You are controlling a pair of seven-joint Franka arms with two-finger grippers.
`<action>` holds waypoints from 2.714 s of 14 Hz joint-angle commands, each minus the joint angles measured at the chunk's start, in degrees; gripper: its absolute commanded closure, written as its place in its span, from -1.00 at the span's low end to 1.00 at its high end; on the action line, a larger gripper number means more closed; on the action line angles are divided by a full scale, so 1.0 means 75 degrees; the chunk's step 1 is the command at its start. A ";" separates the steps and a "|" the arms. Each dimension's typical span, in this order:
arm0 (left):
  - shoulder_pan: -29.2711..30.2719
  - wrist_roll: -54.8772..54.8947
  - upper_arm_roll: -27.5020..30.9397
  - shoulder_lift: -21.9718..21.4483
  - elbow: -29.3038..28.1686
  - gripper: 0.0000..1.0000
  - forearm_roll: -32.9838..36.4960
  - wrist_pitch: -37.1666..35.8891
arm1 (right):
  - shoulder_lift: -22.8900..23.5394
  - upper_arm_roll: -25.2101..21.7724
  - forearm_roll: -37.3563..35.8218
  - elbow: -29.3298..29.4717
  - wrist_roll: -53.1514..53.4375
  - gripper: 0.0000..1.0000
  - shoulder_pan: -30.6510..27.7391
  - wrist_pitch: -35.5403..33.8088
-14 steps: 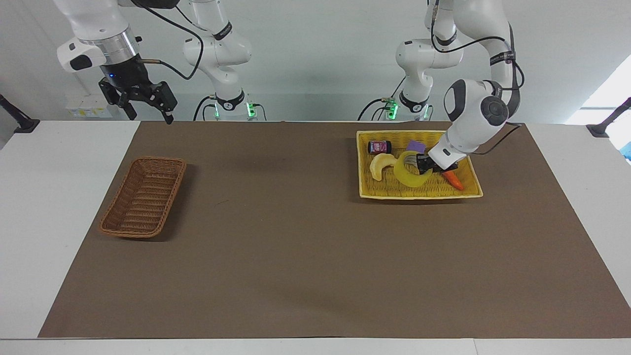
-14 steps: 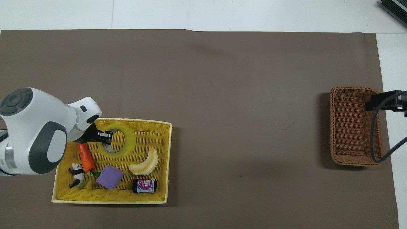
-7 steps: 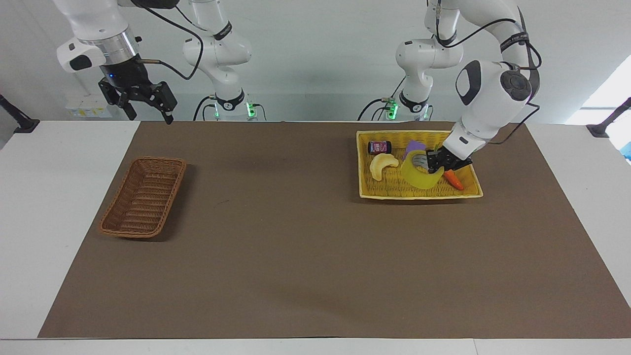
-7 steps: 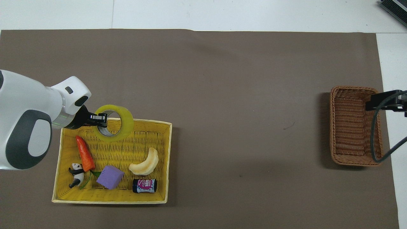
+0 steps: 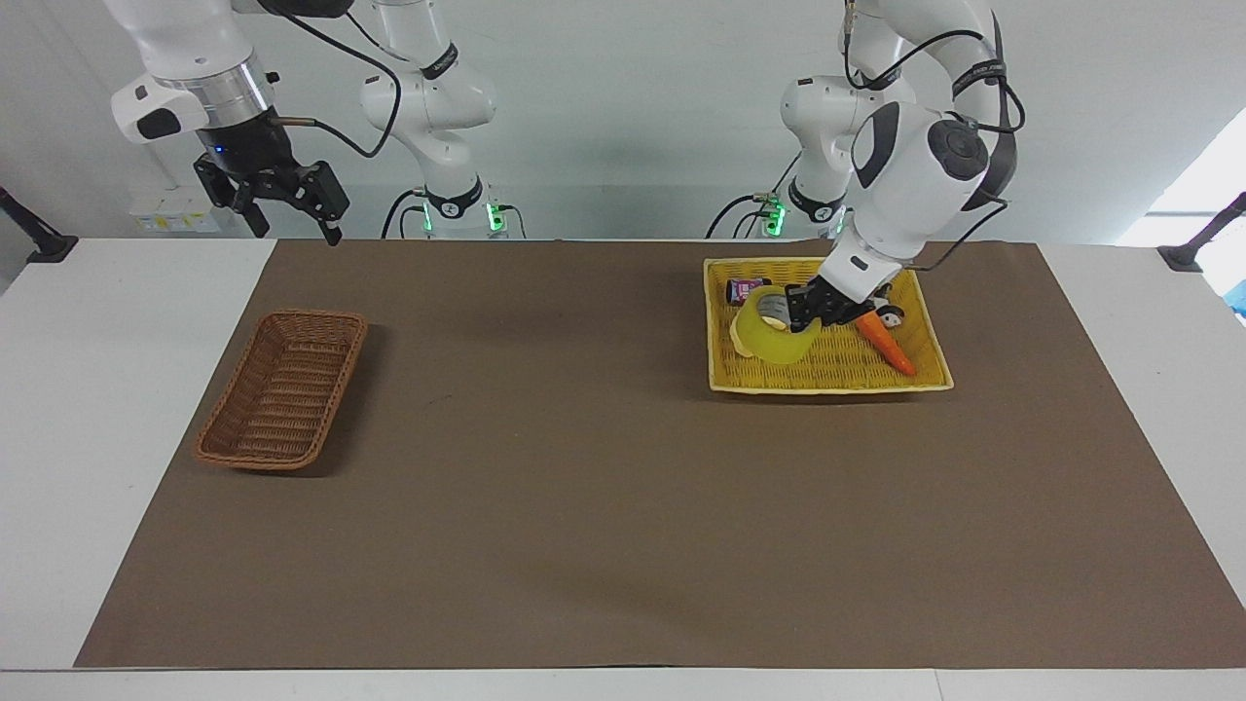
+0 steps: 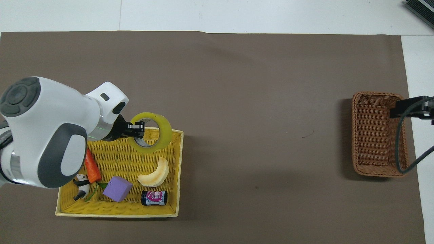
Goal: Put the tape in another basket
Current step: 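Grasp the yellow tape roll with the left gripper and lift it, then carry the tape toward the right gripper while the right gripper reaches it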
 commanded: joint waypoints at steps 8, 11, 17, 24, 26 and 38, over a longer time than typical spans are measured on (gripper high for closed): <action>-0.1668 -0.4081 -0.0187 0.0711 0.1803 1.00 -0.1055 0.0787 | -0.0062 -0.0022 0.0182 -0.0043 0.0075 -1.00 0.0007 -0.0113; -0.1703 -0.4144 -0.0352 0.0688 0.1806 1.00 -0.1090 0.0775 | -0.0062 -0.0022 0.0182 -0.0043 0.0075 -1.00 0.0007 -0.0113; -0.1715 -0.4121 -0.0376 0.0582 0.1665 1.00 -0.1173 0.0412 | -0.0156 0.0013 0.0182 -0.0032 -0.0053 -1.00 0.0054 -0.0638; -0.1996 -0.4133 -0.0423 0.0383 0.1361 1.00 -0.1899 0.0435 | -0.0145 0.0037 0.2005 -0.0886 -0.1435 -1.00 0.0722 0.0061; -0.2043 -0.4109 -0.0446 0.0371 0.1337 1.00 -0.2261 0.0458 | -0.0028 0.0037 0.3199 -0.0933 -0.1496 -1.00 0.0711 0.0179; -0.2347 -0.4097 -0.1267 0.0453 0.1407 1.00 -0.2684 0.1898 | 0.0043 0.0037 0.6932 -0.2797 -0.2785 -1.00 0.0582 0.0075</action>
